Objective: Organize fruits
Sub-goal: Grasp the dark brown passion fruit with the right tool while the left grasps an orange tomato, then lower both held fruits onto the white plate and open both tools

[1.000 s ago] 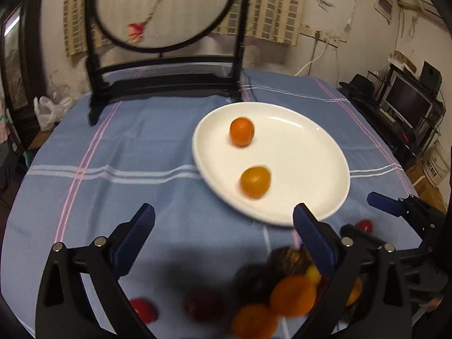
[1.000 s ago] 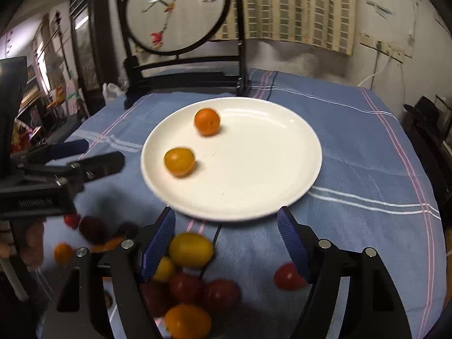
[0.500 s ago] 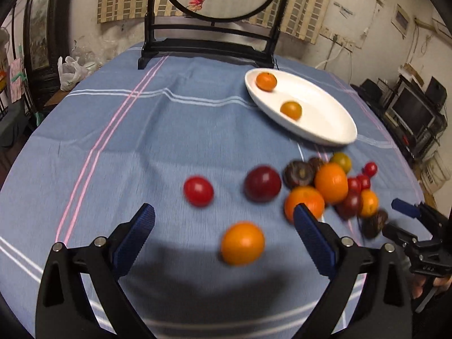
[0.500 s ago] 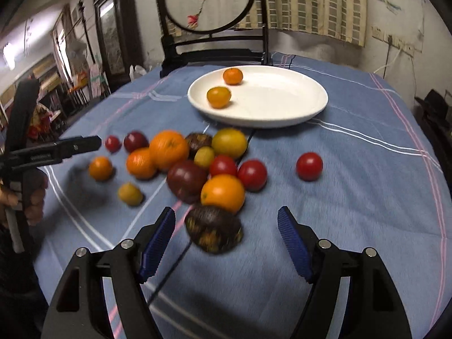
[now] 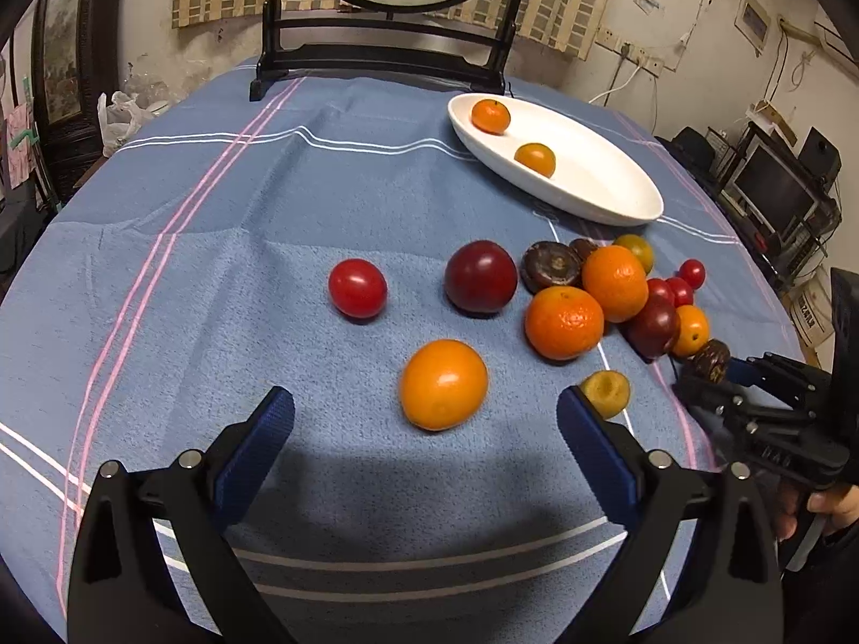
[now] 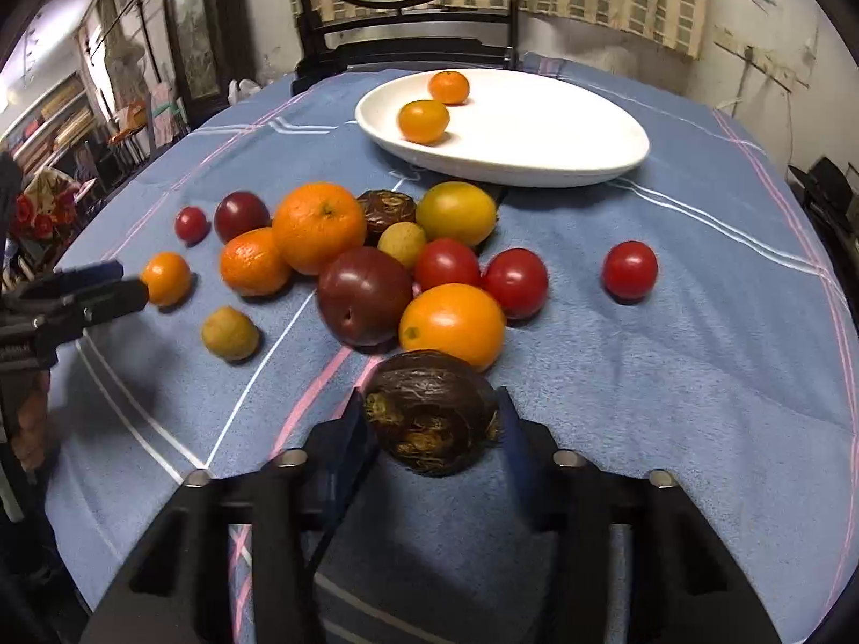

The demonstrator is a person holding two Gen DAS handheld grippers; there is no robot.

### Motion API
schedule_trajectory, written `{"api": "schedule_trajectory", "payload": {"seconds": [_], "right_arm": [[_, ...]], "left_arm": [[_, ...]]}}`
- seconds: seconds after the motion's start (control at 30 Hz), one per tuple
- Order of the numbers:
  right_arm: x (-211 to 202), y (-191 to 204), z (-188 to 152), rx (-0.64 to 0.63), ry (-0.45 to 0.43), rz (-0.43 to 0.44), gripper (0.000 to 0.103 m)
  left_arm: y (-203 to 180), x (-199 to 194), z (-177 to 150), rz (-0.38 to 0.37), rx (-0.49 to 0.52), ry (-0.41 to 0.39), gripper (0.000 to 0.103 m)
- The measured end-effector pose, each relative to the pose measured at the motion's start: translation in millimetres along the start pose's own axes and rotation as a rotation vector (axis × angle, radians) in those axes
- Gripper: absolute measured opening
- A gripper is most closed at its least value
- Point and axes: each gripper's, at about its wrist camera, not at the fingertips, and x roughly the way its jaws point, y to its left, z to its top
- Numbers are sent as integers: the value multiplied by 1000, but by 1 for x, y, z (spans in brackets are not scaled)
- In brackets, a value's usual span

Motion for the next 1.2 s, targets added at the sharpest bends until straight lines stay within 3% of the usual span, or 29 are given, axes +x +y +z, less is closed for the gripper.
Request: {"api": "schedule_trajectory", "payload": {"seconds": [0.17,0.23,0.3,0.4,0.53,0.63,0.8,0.93,1.07,1.2], "right_arm": [[-2,-21,0,97,-21,111,46],[-4,-25,-1,116,-25,135,46],[-4,-26,-1,121,-29,146,46],[-5,-25,-1,119,-34,164,46],[-15,-21,0,92,-70,138,46],[-26,-19,6,83,-109,172,46],[-50,-27,36,102,-182,133,46],[-63,-31,72,134,-268,115,46],[-51,-35,108,175,-300,75,46],[-14,-44,133,208,-254,26,46]], "left_arm": [[-7,8,1,23,8,1,96],[-8,11,2,40,6,1,82],[-10,17,6,33,9,28,56],[-15,26,8,46,16,46,35],[-22,25,12,3,11,77,36],[-33,14,26,-5,49,42,36],[-49,-3,74,-133,50,-14,36],[-65,-1,119,-116,65,-93,36],[-79,25,154,-138,52,-91,36],[-83,51,175,-152,35,-57,36]]}}
